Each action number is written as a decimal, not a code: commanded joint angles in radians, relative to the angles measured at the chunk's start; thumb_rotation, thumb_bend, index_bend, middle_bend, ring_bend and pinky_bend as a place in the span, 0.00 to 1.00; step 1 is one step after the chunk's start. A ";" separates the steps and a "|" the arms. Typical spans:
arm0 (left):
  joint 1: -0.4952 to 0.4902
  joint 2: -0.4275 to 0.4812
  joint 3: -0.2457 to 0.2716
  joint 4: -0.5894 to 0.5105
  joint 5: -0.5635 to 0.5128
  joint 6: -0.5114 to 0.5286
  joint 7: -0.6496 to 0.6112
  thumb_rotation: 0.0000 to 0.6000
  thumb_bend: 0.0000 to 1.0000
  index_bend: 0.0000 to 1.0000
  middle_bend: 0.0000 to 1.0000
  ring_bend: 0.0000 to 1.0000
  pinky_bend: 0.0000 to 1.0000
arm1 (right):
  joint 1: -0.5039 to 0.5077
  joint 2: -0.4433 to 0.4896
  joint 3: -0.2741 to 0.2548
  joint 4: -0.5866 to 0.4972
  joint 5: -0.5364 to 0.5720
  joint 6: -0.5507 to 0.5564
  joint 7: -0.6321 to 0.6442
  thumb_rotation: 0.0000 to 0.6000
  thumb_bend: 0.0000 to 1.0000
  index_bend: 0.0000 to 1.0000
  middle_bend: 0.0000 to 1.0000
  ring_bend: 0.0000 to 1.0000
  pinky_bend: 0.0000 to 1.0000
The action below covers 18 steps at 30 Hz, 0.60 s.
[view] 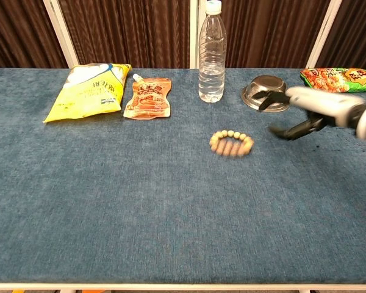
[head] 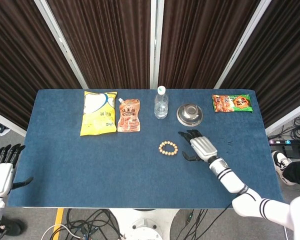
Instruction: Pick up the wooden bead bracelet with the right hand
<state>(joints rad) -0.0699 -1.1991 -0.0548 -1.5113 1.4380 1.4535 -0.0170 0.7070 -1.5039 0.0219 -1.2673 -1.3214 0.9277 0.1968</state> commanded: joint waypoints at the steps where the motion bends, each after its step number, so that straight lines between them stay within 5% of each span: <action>1: -0.001 -0.004 -0.002 0.005 -0.002 0.000 -0.004 1.00 0.00 0.12 0.09 0.00 0.00 | -0.099 0.126 0.026 -0.124 -0.008 0.157 0.029 0.63 0.41 0.00 0.12 0.00 0.00; 4: -0.004 -0.009 -0.006 0.010 -0.004 0.000 -0.007 1.00 0.00 0.12 0.09 0.00 0.00 | -0.180 0.215 0.020 -0.184 -0.039 0.284 0.035 0.65 0.41 0.00 0.14 0.00 0.00; 9: -0.007 -0.022 -0.013 0.015 -0.011 0.003 0.000 1.00 0.00 0.12 0.09 0.00 0.00 | -0.325 0.342 -0.017 -0.279 -0.069 0.467 0.000 0.91 0.41 0.00 0.17 0.00 0.00; 18: -0.012 -0.043 -0.024 0.007 -0.026 0.007 0.030 1.00 0.00 0.12 0.09 0.00 0.00 | -0.492 0.440 -0.055 -0.406 -0.097 0.632 -0.110 0.91 0.41 0.00 0.17 0.00 0.00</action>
